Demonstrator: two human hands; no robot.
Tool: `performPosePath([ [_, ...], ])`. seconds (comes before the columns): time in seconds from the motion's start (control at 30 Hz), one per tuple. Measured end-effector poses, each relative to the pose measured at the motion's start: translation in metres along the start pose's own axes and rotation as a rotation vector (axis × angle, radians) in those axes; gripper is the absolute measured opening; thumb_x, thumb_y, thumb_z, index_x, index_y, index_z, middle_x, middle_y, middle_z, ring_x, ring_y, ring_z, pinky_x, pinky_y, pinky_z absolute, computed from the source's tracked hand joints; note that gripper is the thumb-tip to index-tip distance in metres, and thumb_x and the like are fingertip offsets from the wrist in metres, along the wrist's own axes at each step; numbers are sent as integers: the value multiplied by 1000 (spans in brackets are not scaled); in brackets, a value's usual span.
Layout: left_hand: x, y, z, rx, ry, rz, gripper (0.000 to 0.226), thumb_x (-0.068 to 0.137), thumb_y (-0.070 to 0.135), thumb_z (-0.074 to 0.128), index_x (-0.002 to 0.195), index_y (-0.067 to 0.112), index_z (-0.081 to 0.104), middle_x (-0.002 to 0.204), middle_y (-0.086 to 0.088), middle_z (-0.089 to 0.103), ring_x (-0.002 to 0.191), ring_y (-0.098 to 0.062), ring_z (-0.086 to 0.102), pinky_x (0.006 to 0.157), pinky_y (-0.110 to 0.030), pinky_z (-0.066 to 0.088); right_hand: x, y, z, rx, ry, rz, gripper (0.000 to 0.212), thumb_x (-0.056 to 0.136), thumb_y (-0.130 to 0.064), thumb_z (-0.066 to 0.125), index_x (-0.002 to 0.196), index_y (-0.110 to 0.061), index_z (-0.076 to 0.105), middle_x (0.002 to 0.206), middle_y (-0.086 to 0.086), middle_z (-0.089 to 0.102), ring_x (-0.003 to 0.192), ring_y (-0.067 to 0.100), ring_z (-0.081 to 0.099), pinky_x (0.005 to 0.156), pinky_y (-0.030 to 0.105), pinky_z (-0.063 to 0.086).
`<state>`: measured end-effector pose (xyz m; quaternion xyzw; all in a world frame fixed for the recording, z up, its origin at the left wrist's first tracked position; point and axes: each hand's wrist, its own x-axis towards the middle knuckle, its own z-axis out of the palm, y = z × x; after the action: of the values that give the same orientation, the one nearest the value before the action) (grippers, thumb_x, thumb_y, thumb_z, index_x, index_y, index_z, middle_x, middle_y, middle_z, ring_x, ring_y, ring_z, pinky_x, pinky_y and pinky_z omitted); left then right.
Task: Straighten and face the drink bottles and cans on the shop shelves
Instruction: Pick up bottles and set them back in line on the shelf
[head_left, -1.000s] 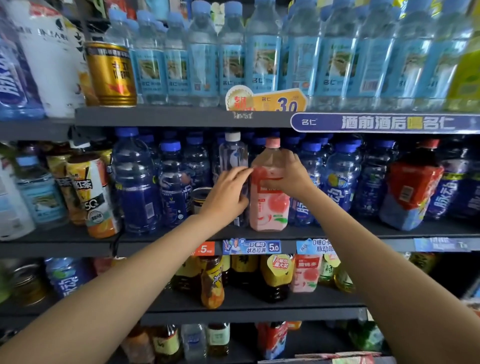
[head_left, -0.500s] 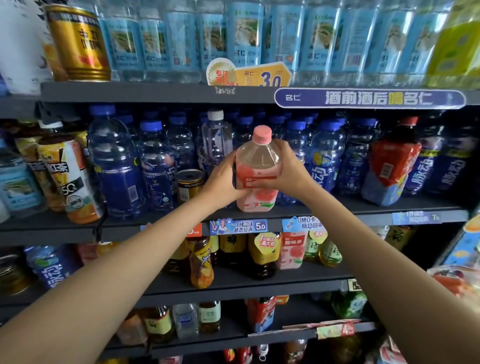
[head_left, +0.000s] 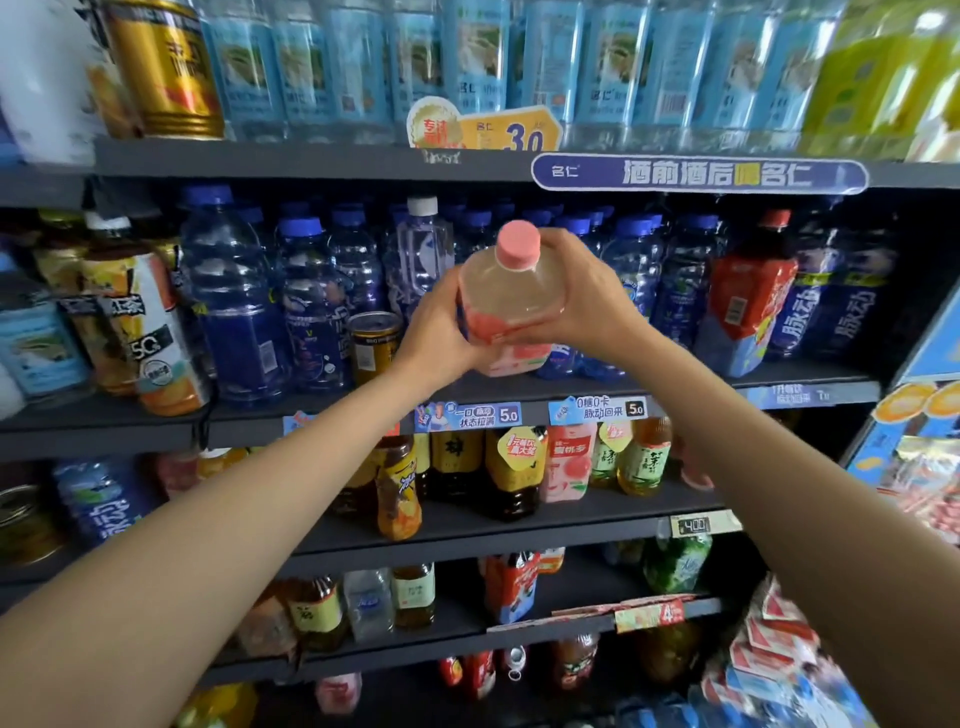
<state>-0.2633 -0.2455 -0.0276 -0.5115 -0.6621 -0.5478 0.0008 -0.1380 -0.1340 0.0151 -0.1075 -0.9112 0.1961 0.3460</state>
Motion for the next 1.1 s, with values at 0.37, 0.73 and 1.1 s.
performPosePath([
  [0.37, -101, -15, 17, -13, -190, -199, 85, 54, 30, 88, 128, 25, 44, 109, 11, 60, 99, -6, 57, 82, -13, 46, -84, -8, 11, -9, -290, 175, 83, 52, -40, 89, 119, -17, 45, 101, -9, 54, 93, 12, 55, 71, 24, 41],
  [0.73, -146, -109, 171, 117, -382, -486, 74, 66, 8, 79, 131, 14, 44, 115, -4, 61, 104, -20, 59, 78, -18, 40, -201, 140, 104, 119, -239, 548, 77, 61, -24, 87, 125, -11, 46, 121, 6, 55, 112, 23, 54, 87, 33, 43],
  [1.1, -69, -121, 222, 247, -187, -527, 66, 77, 14, 74, 134, 7, 42, 124, -13, 57, 114, -27, 54, 80, -16, 36, -131, 231, 101, 58, -240, 376, 92, 60, -31, 87, 134, -4, 38, 125, 12, 49, 110, 23, 48, 73, 15, 29],
])
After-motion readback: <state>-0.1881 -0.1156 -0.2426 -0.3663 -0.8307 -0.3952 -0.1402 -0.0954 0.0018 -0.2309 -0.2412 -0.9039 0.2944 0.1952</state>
